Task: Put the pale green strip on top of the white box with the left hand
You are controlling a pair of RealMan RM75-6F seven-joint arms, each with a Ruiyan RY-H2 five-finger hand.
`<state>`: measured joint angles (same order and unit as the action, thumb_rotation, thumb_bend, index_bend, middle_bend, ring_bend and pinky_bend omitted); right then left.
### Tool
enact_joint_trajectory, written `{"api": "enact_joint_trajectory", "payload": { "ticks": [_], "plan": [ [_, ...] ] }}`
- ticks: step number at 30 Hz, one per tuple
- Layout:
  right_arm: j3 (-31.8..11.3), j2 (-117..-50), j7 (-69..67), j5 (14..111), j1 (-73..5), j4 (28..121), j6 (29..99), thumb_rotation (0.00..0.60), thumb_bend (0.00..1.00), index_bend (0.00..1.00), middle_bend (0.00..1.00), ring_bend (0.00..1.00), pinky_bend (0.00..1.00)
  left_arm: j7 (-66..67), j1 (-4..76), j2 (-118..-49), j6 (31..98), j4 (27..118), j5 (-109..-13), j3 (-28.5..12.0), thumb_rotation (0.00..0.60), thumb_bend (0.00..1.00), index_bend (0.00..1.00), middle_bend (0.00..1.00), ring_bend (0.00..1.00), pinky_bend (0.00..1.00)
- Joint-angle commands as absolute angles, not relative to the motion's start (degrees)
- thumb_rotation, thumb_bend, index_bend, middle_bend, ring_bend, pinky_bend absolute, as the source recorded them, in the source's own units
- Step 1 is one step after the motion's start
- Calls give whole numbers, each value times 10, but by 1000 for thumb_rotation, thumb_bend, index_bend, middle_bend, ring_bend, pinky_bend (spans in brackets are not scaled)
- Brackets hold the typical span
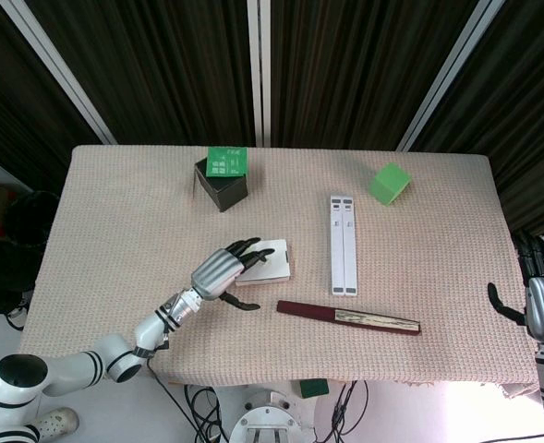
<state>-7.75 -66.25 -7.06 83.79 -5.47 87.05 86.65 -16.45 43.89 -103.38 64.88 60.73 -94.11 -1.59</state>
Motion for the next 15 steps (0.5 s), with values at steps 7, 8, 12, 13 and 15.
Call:
{"api": "enact_joint_trajectory", "payload": {
  "ticks": [7, 8, 12, 13, 15],
  "plan": [
    [-77, -663, -76, 837, -53, 868, 868, 527, 362, 0, 0, 0, 0, -160, 446, -1043, 633, 594, -932, -17, 337, 24, 74, 285, 21, 166],
    [-77, -663, -76, 836, -53, 867, 868, 528, 362, 0, 0, 0, 0, -160, 446, -1045, 632, 592, -931, -17, 338, 24, 74, 285, 21, 166],
    [-77, -663, -79, 836, -52, 864, 868, 528, 362, 0, 0, 0, 0, -158, 447, -1048, 631, 589, -931, -16, 338, 25, 74, 285, 21, 166],
    [-77, -663, -80, 836, -52, 863, 867, 528, 362, 0, 0, 0, 0, -158, 447, -1049, 631, 589, -931, -15, 338, 25, 74, 285, 21, 166],
    [-76, -664, -81, 836, -53, 862, 866, 528, 362, 0, 0, 0, 0, -157, 447, -1050, 630, 587, -931, -14, 338, 25, 74, 287, 22, 166]
  ]
}}
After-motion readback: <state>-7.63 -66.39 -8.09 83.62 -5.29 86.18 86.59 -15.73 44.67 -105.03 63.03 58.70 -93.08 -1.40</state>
